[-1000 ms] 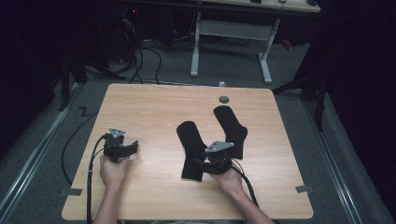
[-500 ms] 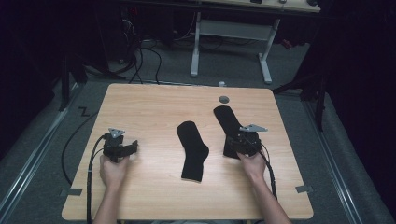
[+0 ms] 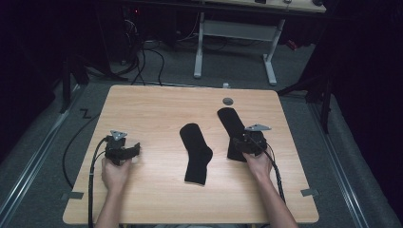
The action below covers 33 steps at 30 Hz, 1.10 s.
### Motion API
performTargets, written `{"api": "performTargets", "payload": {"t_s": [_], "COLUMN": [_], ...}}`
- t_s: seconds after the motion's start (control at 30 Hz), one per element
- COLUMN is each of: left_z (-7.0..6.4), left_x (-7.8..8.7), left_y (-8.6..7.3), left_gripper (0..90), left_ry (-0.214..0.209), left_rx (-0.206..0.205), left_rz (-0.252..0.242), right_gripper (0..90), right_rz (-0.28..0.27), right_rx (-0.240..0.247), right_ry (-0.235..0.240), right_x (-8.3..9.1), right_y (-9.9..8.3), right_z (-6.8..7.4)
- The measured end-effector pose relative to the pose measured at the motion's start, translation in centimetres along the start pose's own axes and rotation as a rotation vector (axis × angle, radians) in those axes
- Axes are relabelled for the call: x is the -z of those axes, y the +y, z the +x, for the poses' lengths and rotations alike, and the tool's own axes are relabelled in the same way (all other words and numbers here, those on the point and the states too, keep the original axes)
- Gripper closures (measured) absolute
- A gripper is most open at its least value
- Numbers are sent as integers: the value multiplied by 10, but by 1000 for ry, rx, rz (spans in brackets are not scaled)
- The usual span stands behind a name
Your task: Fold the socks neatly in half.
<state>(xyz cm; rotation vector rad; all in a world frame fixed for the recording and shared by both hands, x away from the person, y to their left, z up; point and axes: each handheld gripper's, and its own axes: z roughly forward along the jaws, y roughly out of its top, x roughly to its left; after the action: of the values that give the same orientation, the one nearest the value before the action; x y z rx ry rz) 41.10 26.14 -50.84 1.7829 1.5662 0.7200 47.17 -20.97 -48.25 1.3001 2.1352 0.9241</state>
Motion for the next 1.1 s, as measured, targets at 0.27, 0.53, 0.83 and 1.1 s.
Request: {"api": "performTargets", "payload": {"t_s": [0.27, 0.53, 0.83, 1.1], "left_z": [1, 2, 1, 1], "left_x": [0, 0, 0, 0], "left_y": [0, 0, 0, 0], "left_gripper": [290, 290, 288, 288], "left_ry": [-3, -6, -1, -2], "left_rx": [2, 13, 7, 8], "left_rz": [0, -4, -2, -2], "right_gripper": [359, 456, 792, 844], "right_rz": [13, 98, 116, 103], "right_rx": [14, 42, 45, 26], "right_ry": [-8, -9, 56, 75], "right_x": [-4, -23, -24, -22], "right_y": [7, 6, 9, 8], "right_z": [2, 1, -2, -7]}}
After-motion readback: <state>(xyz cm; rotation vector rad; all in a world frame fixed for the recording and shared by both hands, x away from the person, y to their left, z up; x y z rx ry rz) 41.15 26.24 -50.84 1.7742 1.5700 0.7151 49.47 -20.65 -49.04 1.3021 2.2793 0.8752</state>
